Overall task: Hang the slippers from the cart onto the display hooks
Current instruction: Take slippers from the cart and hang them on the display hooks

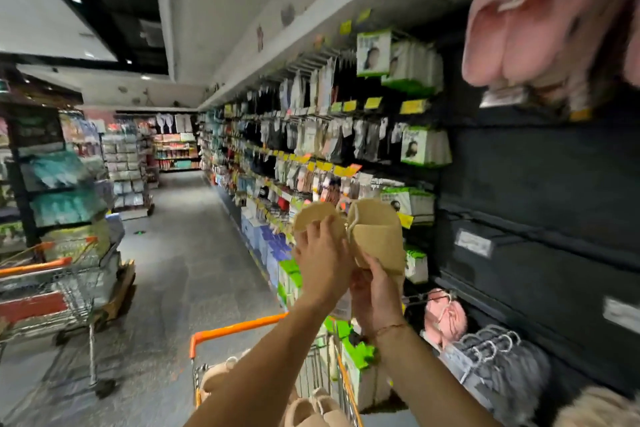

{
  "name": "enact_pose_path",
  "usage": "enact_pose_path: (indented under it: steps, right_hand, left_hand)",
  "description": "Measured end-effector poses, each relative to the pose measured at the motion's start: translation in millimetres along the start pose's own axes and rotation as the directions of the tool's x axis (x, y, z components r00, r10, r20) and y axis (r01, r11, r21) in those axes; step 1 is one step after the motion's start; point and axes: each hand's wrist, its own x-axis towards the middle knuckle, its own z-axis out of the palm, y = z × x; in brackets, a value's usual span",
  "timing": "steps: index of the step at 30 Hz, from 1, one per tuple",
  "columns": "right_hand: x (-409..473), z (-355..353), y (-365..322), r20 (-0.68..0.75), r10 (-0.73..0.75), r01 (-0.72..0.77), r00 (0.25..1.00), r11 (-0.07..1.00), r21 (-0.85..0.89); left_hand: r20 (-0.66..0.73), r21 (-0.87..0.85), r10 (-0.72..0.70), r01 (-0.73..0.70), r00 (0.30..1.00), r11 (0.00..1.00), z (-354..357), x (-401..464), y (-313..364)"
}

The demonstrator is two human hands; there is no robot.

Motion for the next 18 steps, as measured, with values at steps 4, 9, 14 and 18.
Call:
enact_pose_path:
  steps: [4, 9, 14, 18]
  right_hand:
    - [-55, -5, -57, 0.008, -0.049, 0.048, 0.999, 0.997, 0.057]
    - [-124, -28, -120, -0.097, -0.167, 0.166, 0.981, 0.986, -0.014]
    - [-181, -69, -180, -0.226, -0.279, 0.274, 0.933, 0.960, -0.055]
    - [-237, -99, -233, -0.282, -0.378, 0.373, 0.882, 0.925, -0.074]
  left_hand:
    - [-0.037, -0.075, 0.131, -0.134, 0.991, 0.988, -30, -20, 58]
    - [-0.122, -0.162, 0.306, -0.323, 0.944, 0.933, -54, -52, 129]
    - [-0.096, -0.244, 0.430, -0.440, 0.898, 0.864, -54, -87, 206]
    - [-0.160, -0.338, 0.491, -0.515, 0.856, 0.788, -52, -119, 282]
